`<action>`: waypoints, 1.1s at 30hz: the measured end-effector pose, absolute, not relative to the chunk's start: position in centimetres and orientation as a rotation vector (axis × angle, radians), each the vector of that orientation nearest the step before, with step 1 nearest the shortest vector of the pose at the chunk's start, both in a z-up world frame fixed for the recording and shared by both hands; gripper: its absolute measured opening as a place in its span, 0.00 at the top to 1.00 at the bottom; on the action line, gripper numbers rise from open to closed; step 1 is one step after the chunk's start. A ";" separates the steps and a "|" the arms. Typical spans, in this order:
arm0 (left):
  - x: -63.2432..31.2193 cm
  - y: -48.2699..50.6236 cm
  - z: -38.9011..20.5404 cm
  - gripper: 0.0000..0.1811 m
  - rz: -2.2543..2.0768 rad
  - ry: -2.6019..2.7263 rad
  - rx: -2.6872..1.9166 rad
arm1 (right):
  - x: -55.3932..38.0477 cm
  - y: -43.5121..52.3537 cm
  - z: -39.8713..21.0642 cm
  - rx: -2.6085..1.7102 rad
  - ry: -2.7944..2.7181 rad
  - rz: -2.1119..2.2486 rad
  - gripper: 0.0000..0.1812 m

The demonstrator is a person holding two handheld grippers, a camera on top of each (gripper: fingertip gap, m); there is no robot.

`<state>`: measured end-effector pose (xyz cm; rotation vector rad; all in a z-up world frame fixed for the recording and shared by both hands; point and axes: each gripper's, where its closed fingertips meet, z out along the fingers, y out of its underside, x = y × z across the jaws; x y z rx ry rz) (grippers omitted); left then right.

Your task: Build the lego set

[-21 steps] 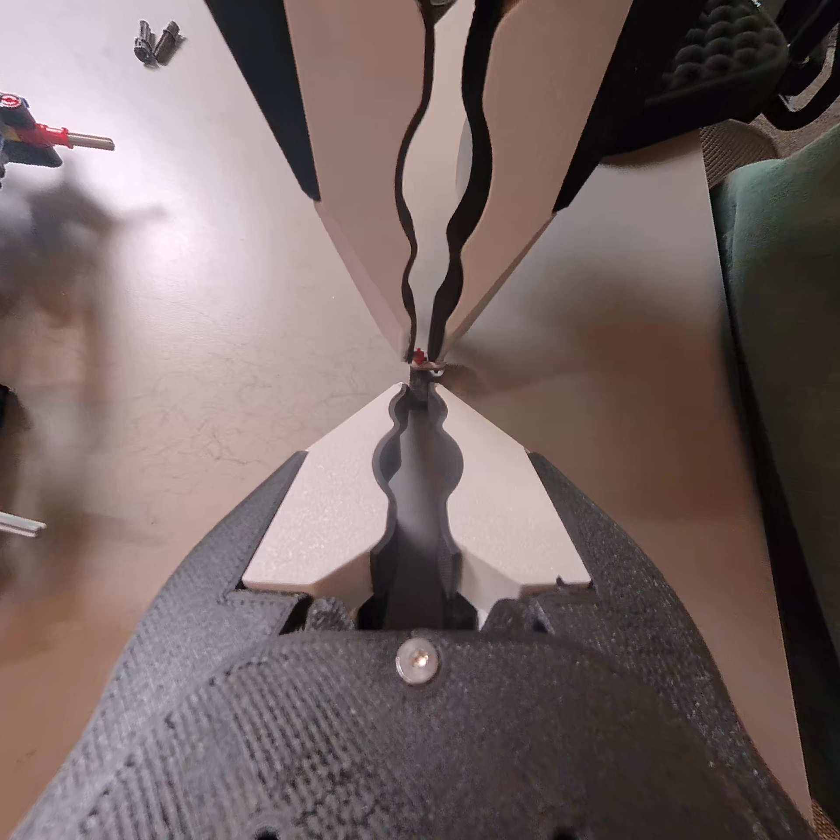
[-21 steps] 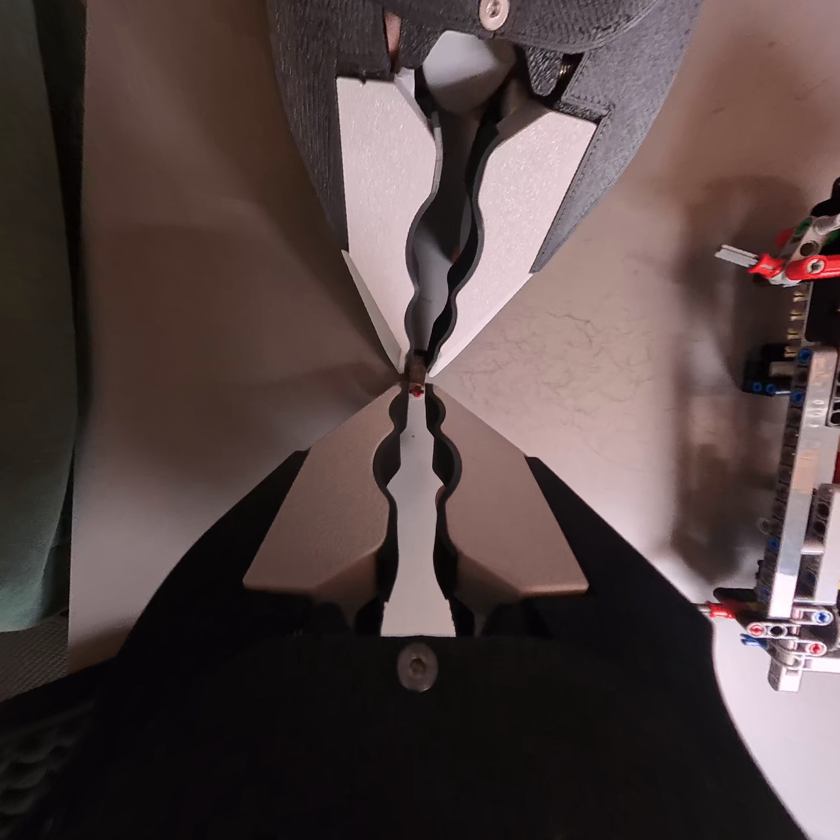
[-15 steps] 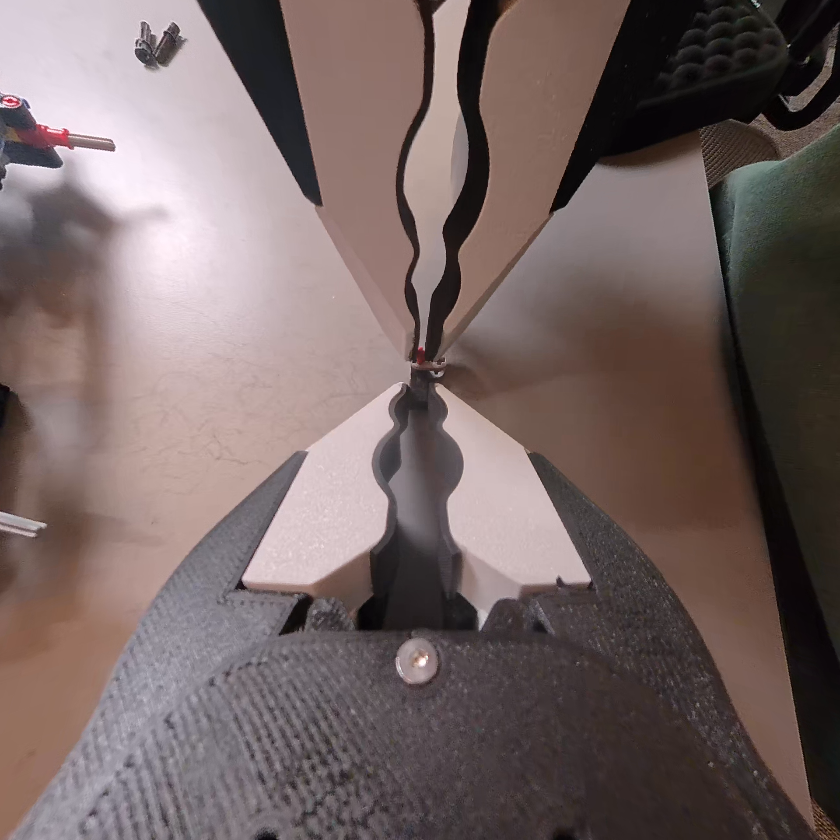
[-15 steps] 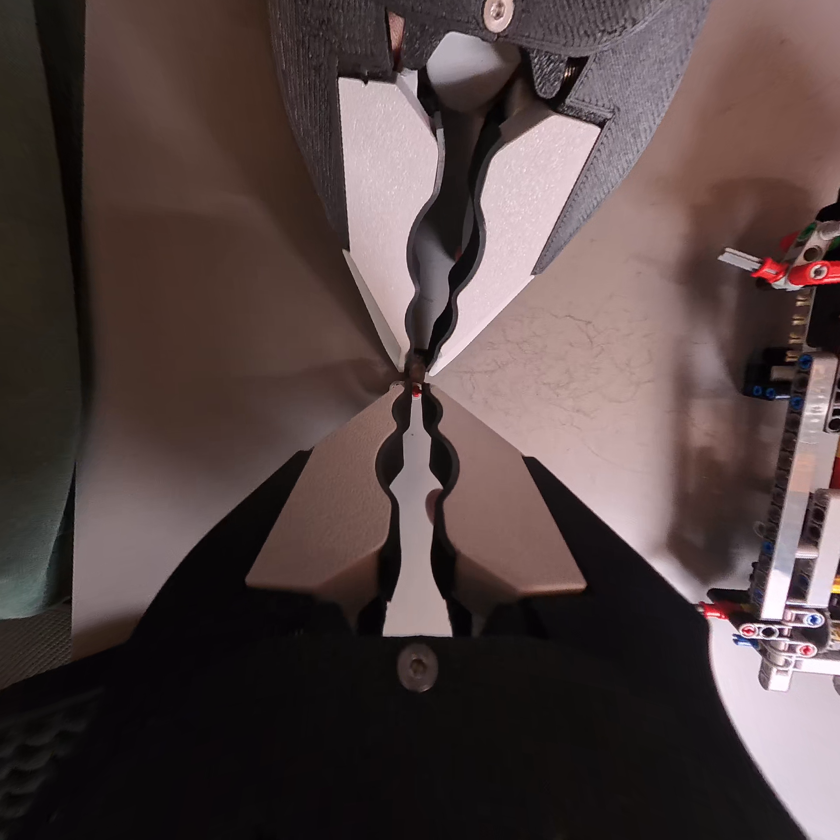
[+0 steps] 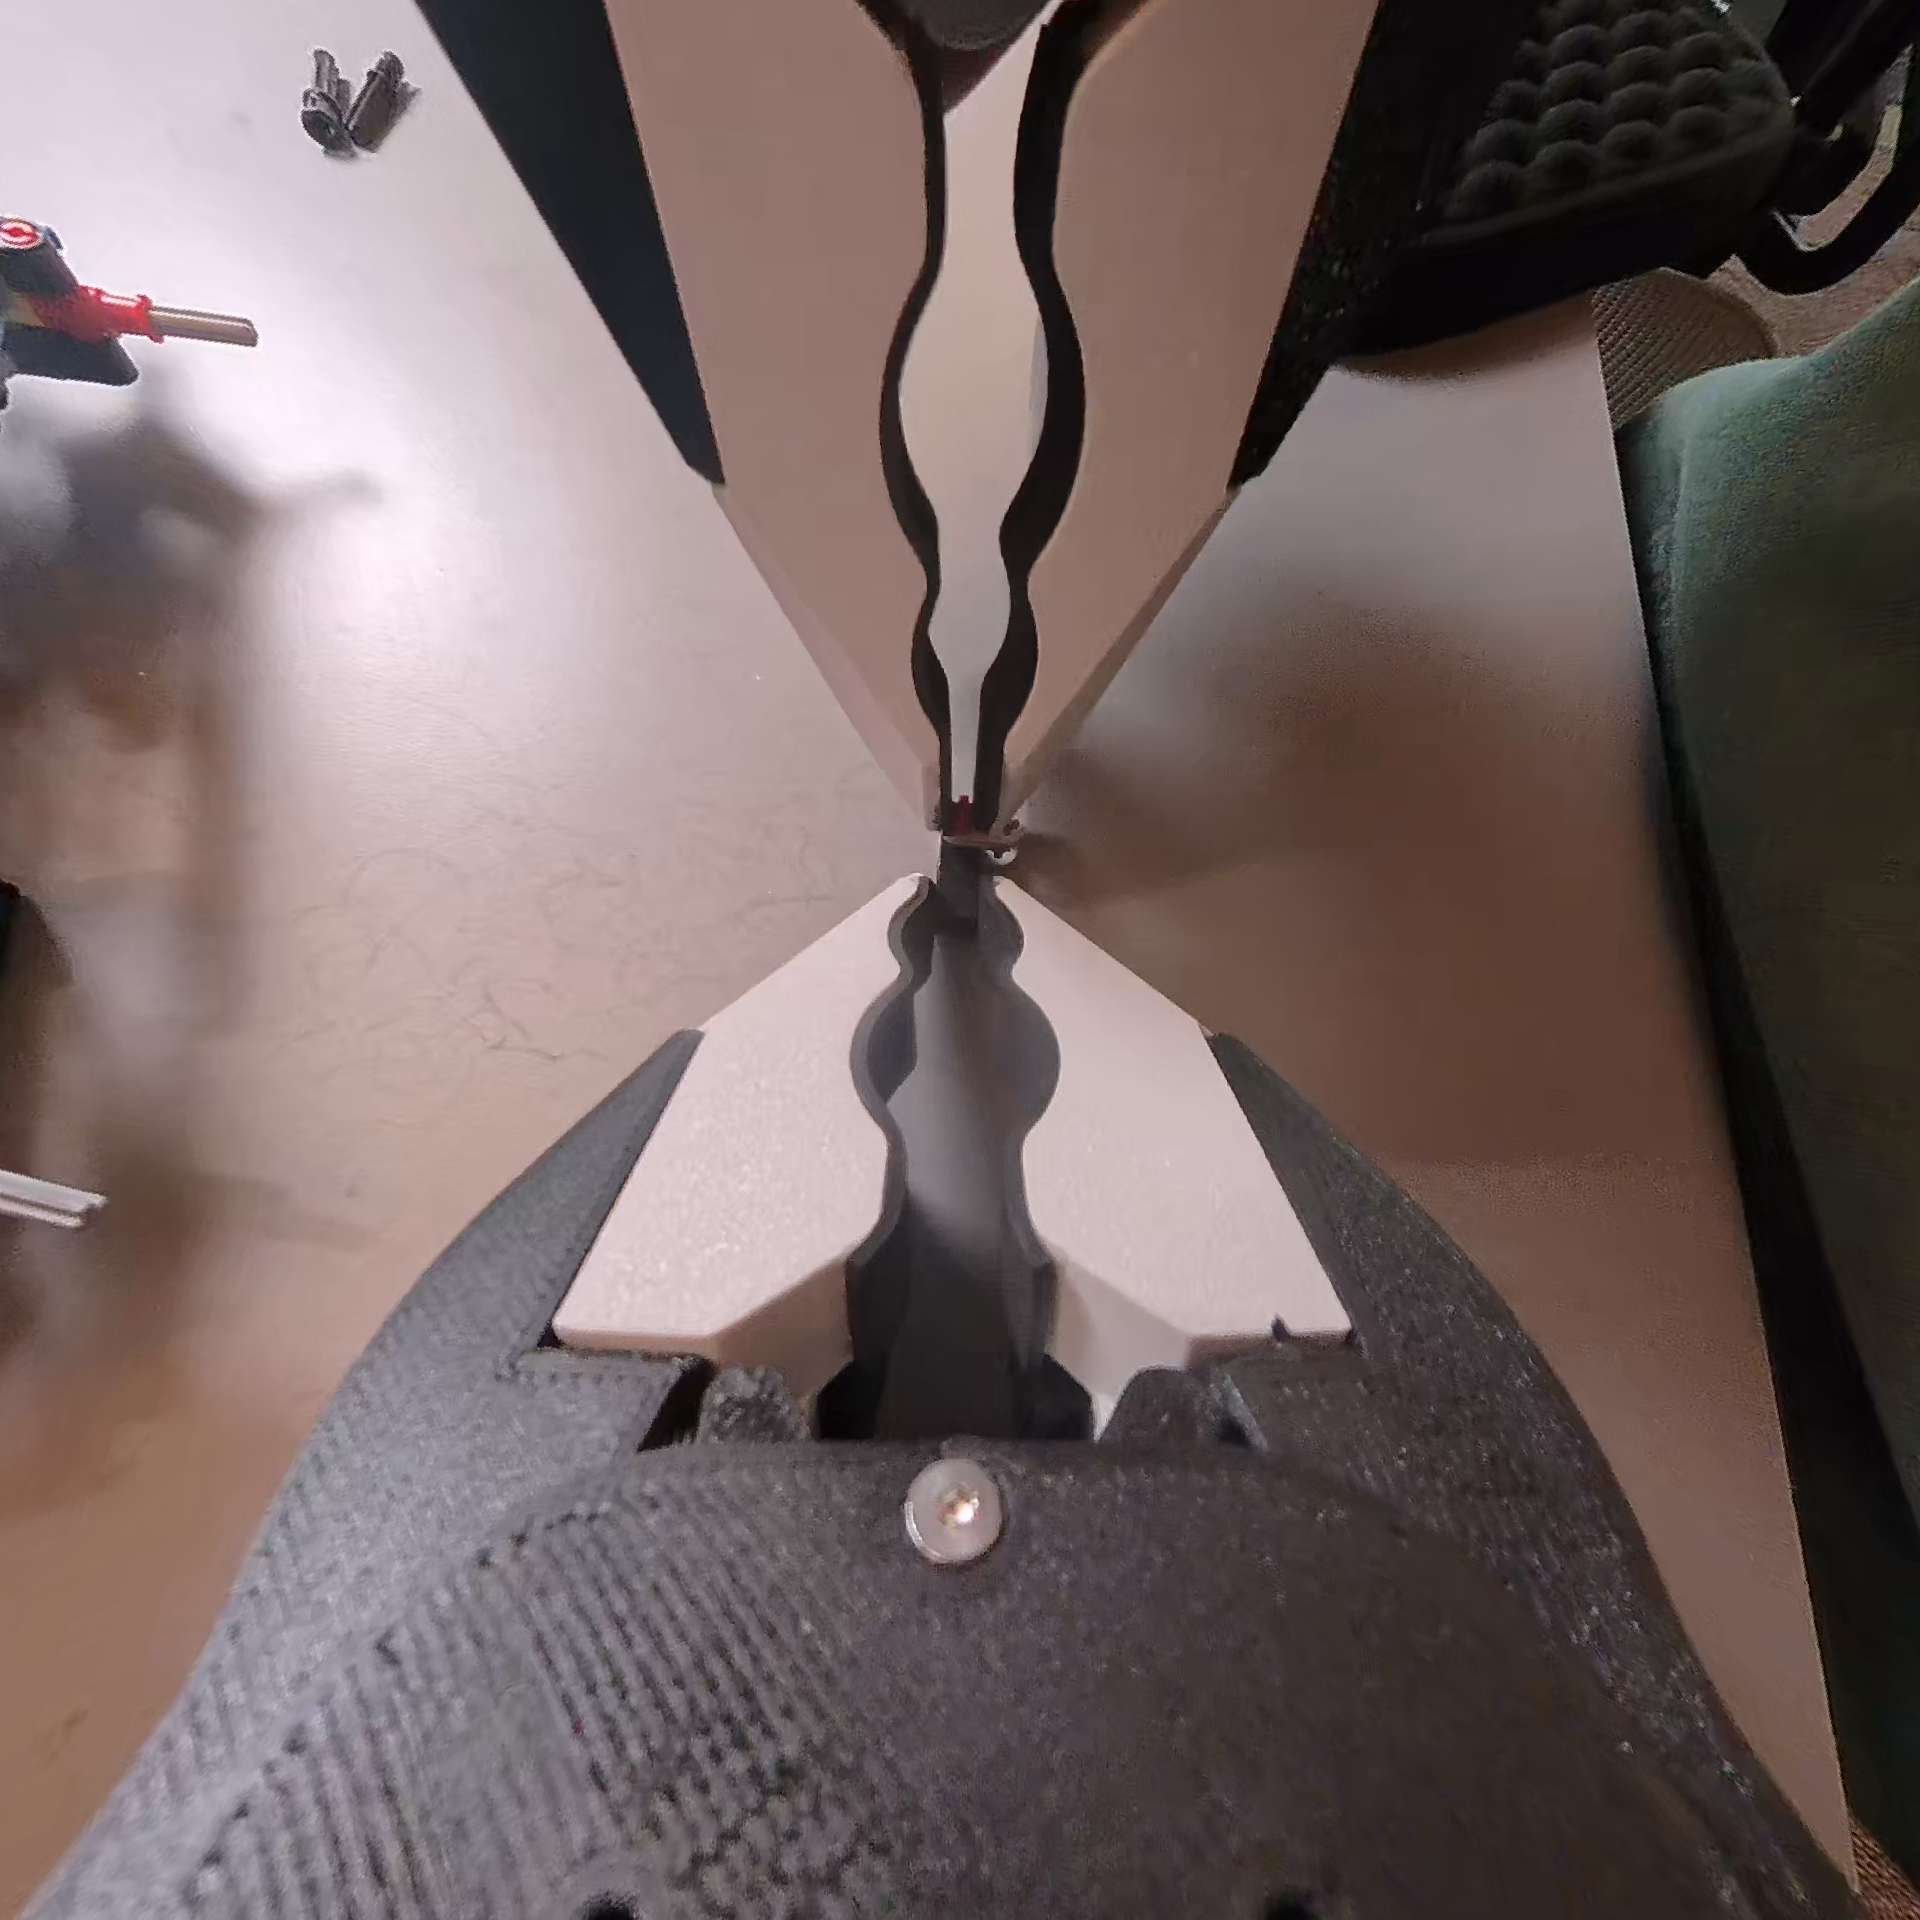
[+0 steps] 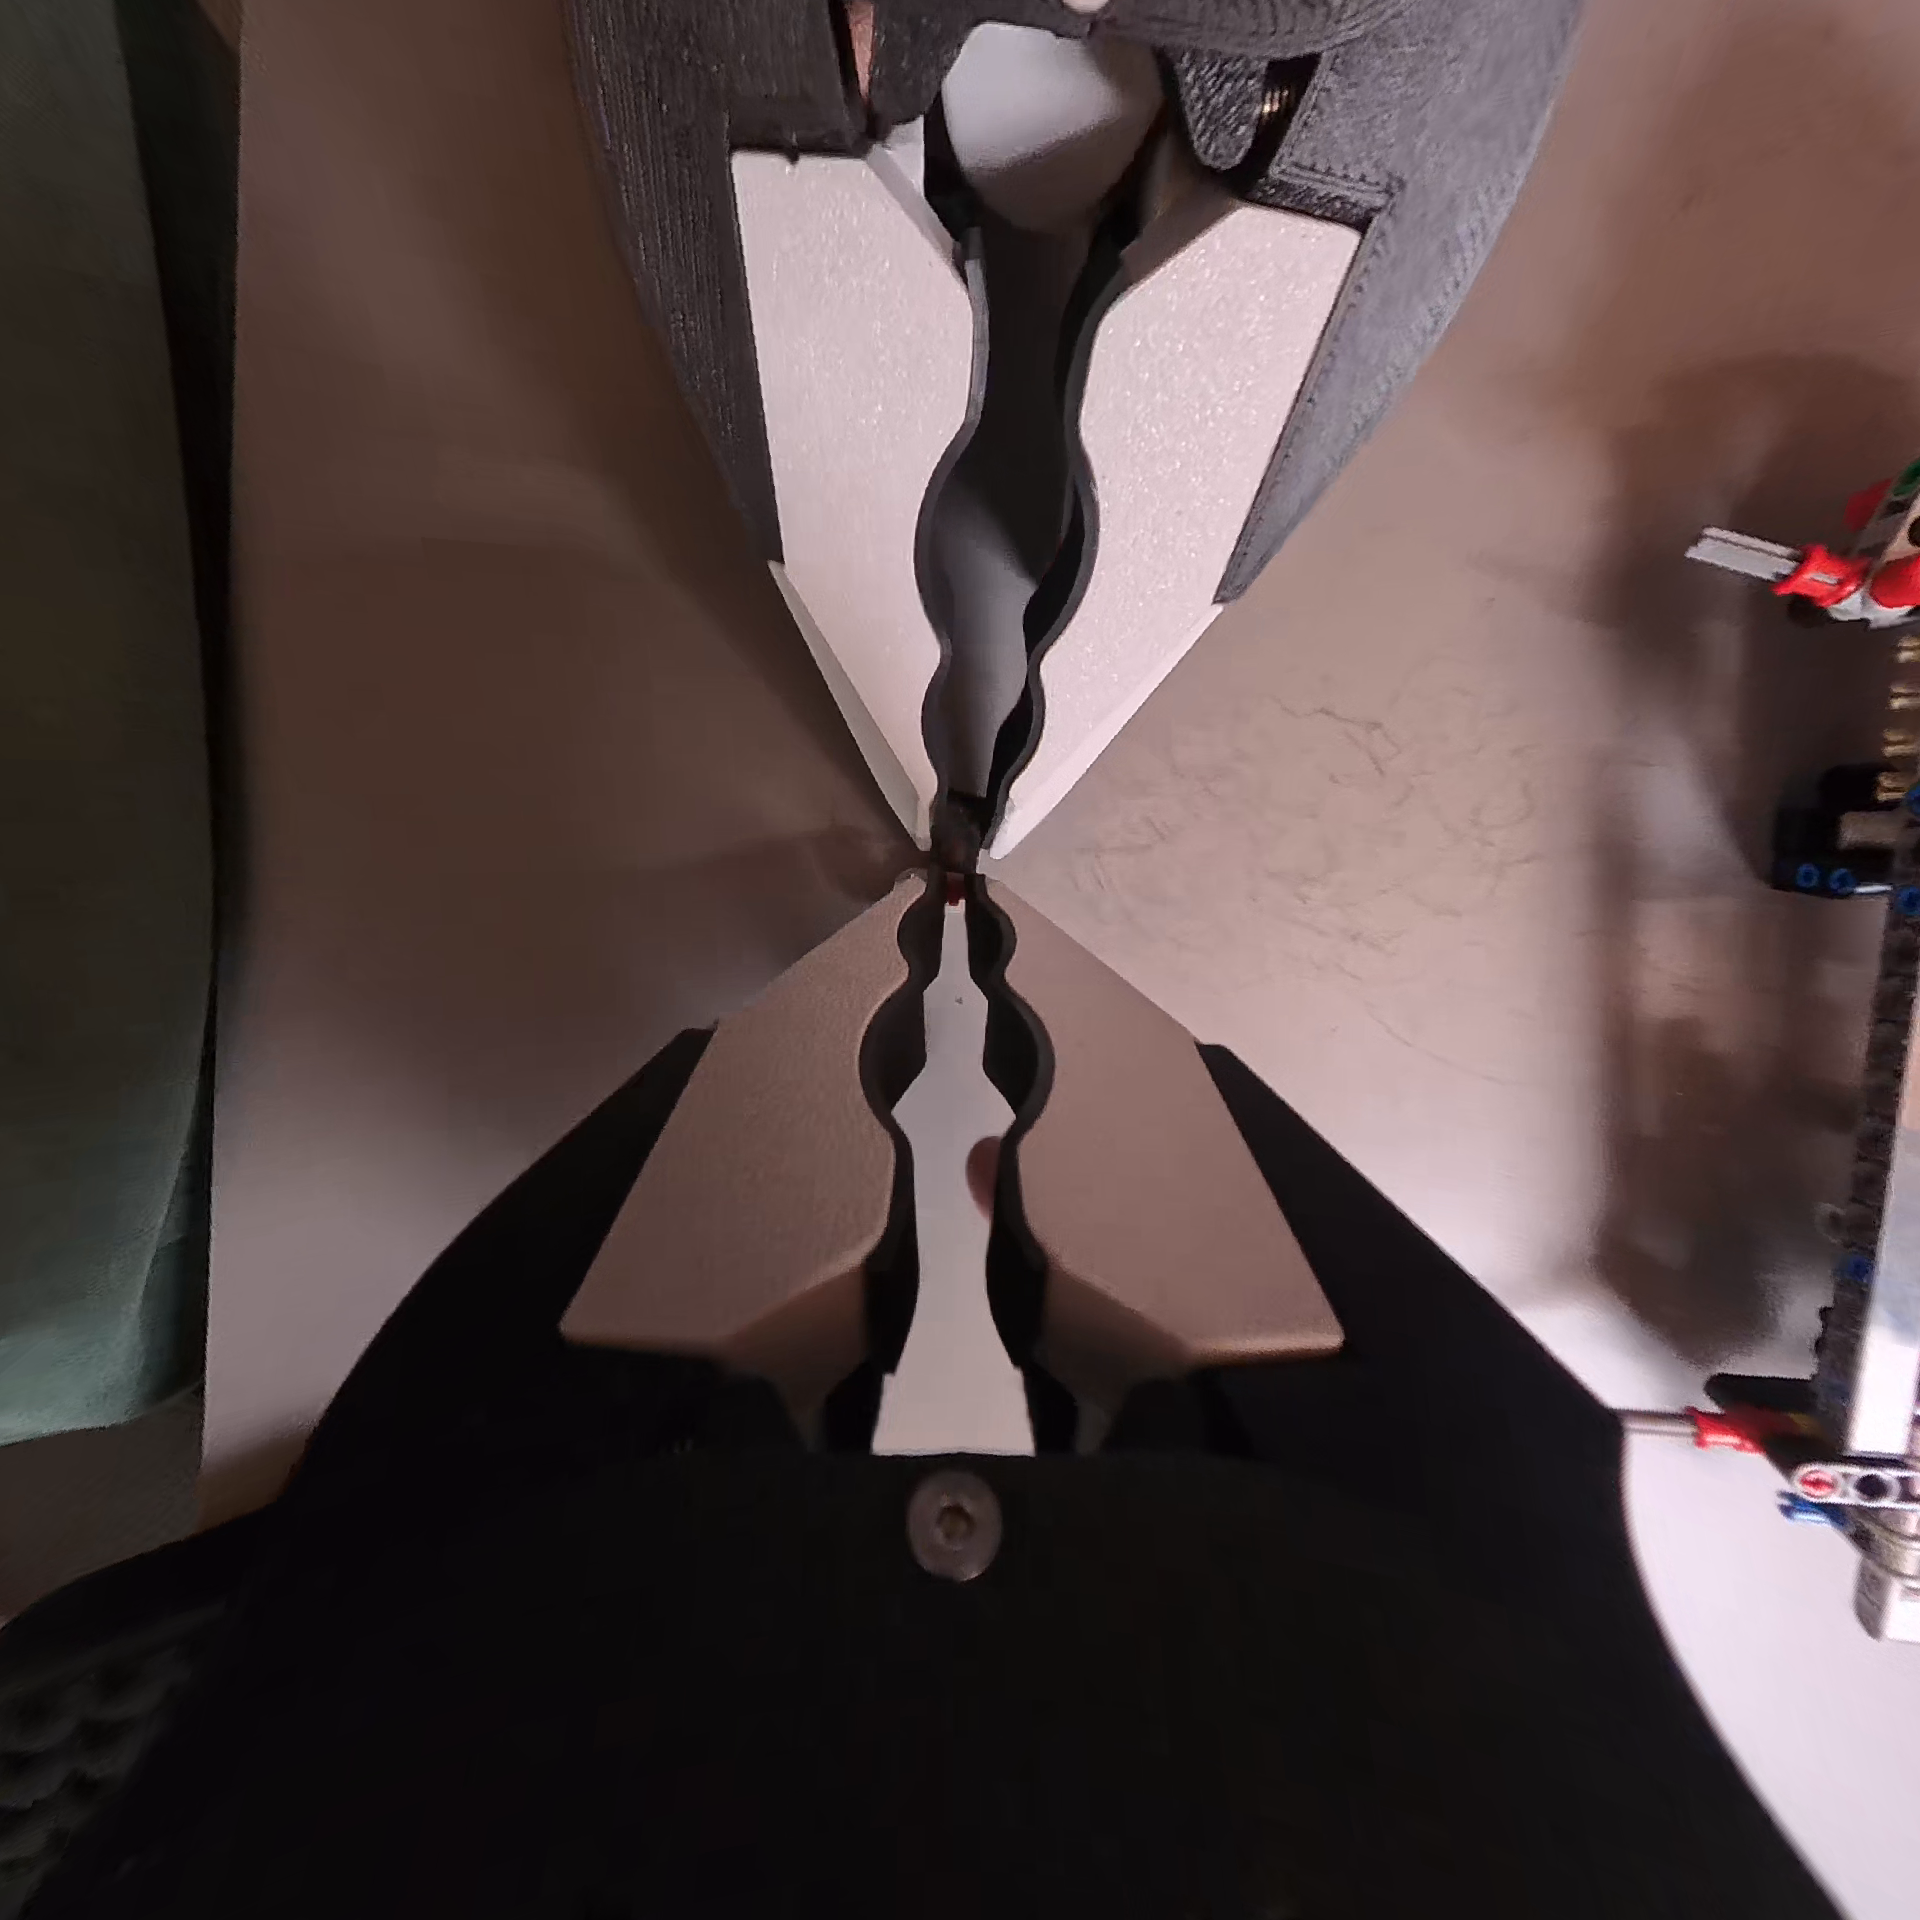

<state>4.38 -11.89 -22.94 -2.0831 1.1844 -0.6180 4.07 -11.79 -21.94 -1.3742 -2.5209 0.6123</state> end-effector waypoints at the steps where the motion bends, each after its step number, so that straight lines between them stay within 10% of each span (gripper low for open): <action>1: 4.4 -11.9 -22.9 0.97 -0.617 1.184 -2.081 | 4.0 -11.7 -21.9 -1.386 -2.493 0.640 0.99; 5: 4.3 -11.5 -22.5 0.97 -0.564 1.203 -2.033 | 4.6 -11.5 -21.3 -1.493 -2.368 0.820 0.83; 17: 3.9 -9.2 -17.2 0.97 -0.074 1.271 -1.456 | 3.9 -10.2 -18.1 -1.594 -1.804 1.337 0.92; 25: 3.2 -9.8 -13.0 0.79 -0.674 0.957 -1.468 | 3.3 -9.5 -15.1 -0.965 -1.778 0.847 0.92; 33: 4.4 -10.6 -12.9 0.82 -0.661 1.013 -1.425 | 2.5 -10.1 -13.9 -0.685 -1.735 0.567 0.93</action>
